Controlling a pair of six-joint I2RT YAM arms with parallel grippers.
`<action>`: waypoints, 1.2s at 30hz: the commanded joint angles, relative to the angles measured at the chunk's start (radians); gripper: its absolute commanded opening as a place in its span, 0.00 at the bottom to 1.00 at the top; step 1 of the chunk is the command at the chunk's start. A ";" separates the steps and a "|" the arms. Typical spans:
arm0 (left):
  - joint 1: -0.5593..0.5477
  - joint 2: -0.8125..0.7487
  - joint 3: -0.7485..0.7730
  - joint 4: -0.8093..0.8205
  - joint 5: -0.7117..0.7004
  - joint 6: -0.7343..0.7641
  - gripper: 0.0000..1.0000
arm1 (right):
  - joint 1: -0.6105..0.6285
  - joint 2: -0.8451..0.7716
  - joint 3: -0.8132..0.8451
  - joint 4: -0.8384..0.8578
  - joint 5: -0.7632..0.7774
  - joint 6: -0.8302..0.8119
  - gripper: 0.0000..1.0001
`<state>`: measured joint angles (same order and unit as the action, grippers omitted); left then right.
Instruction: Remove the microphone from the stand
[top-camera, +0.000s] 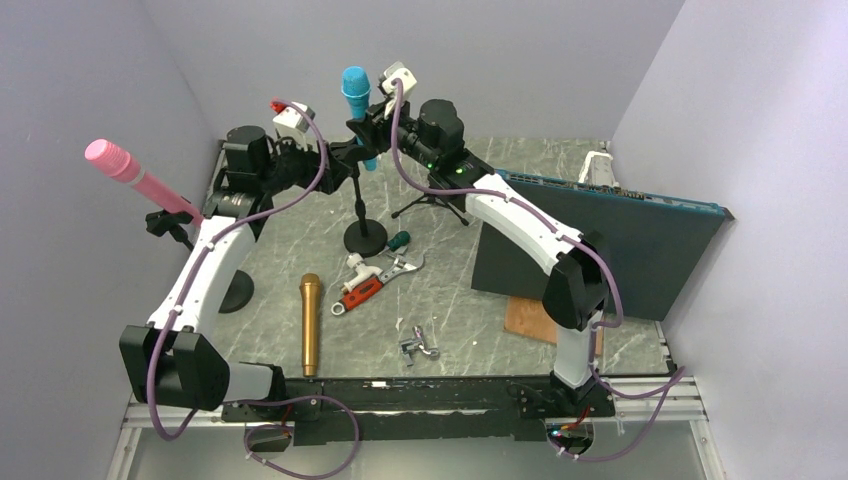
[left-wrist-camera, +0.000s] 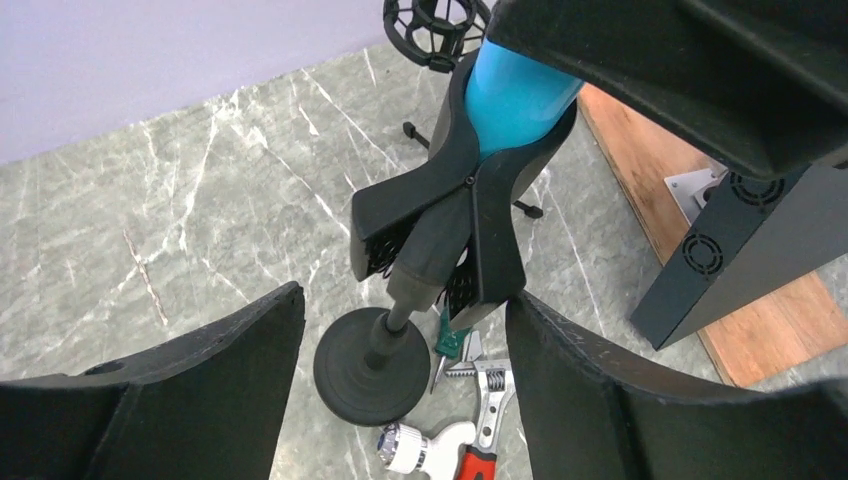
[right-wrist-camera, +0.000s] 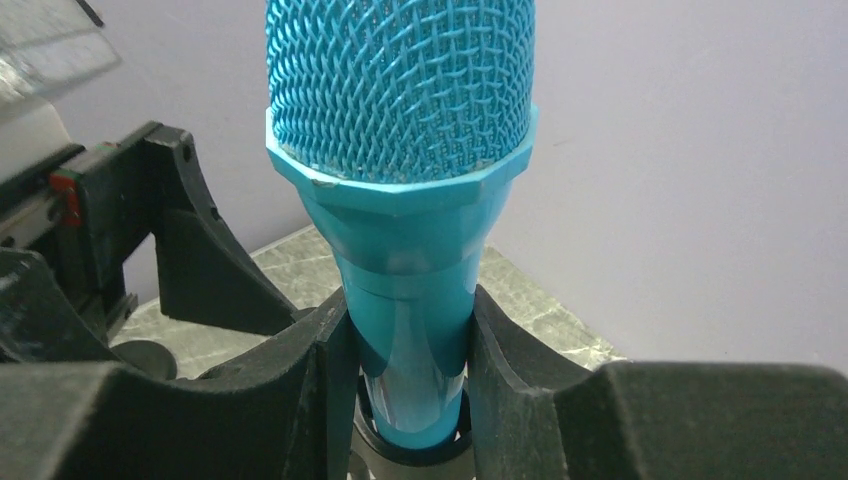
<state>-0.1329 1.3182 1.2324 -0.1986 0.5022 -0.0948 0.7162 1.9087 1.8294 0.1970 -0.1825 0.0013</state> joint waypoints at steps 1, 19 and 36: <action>0.033 -0.040 0.008 0.080 0.142 0.014 0.78 | -0.014 -0.069 -0.015 0.114 -0.020 0.017 0.00; -0.001 0.066 0.093 0.056 0.180 0.031 0.62 | -0.014 -0.049 0.042 0.074 -0.066 0.032 0.00; -0.029 0.083 0.111 -0.031 0.102 0.081 0.00 | -0.013 -0.031 0.074 0.060 -0.065 0.041 0.00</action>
<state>-0.1436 1.3884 1.2999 -0.1673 0.6262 -0.0452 0.7044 1.9030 1.8339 0.1818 -0.2451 0.0299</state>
